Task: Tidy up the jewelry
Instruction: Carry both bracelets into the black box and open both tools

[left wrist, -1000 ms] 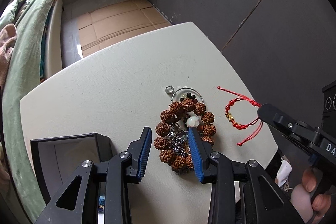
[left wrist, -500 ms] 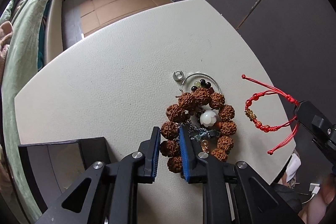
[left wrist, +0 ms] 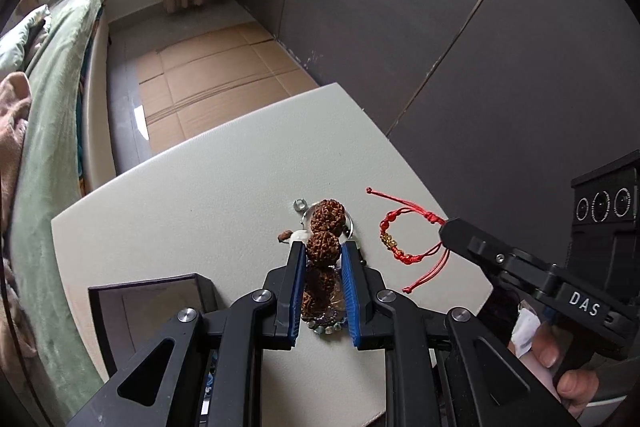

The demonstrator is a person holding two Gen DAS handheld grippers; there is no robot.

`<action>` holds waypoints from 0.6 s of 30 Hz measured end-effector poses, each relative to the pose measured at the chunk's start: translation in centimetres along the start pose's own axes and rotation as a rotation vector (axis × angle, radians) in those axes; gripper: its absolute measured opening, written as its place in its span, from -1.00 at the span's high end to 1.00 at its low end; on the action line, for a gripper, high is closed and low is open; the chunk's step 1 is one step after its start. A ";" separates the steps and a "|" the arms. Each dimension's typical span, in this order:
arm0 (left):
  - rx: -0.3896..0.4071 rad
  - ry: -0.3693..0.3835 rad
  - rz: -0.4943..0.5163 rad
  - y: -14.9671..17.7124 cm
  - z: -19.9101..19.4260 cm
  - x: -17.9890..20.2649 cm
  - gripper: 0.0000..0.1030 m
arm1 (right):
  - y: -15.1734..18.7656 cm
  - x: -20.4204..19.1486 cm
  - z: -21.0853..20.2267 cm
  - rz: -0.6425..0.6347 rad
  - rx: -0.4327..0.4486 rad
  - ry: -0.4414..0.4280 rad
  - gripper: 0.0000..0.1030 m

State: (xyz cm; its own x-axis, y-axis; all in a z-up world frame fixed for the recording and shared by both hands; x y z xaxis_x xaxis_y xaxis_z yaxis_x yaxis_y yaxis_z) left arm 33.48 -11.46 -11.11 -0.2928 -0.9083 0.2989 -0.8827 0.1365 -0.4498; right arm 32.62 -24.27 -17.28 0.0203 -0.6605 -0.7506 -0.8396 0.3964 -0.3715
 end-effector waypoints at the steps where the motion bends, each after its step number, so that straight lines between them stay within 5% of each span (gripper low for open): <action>1: 0.014 -0.003 0.002 -0.1 -0.7 0.0 0.64 | 0.0 -0.3 0.0 -0.008 0.003 -0.009 0.90; 18: 0.204 -0.093 -0.077 1.5 -11.6 -5.1 0.63 | 3.2 -8.2 2.2 -0.185 -0.016 -0.197 0.90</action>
State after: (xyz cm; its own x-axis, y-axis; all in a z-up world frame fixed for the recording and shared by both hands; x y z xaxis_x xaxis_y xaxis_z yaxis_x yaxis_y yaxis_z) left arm 29.35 -2.02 -3.56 -0.1839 -0.9466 0.2647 -0.8060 -0.0089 -0.5918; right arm 30.95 -16.18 -13.48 0.2784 -0.5830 -0.7633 -0.8199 0.2696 -0.5050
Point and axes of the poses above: each gripper's, at about its wrist camera, not at the fingertips, and z roughly the way its jaws point, x to its right, y to its underside, the point moved 6 cm from there along z, roughly the way its jaws point, and after that the axes turned 4 degrees about y, right-handed, at the moved point
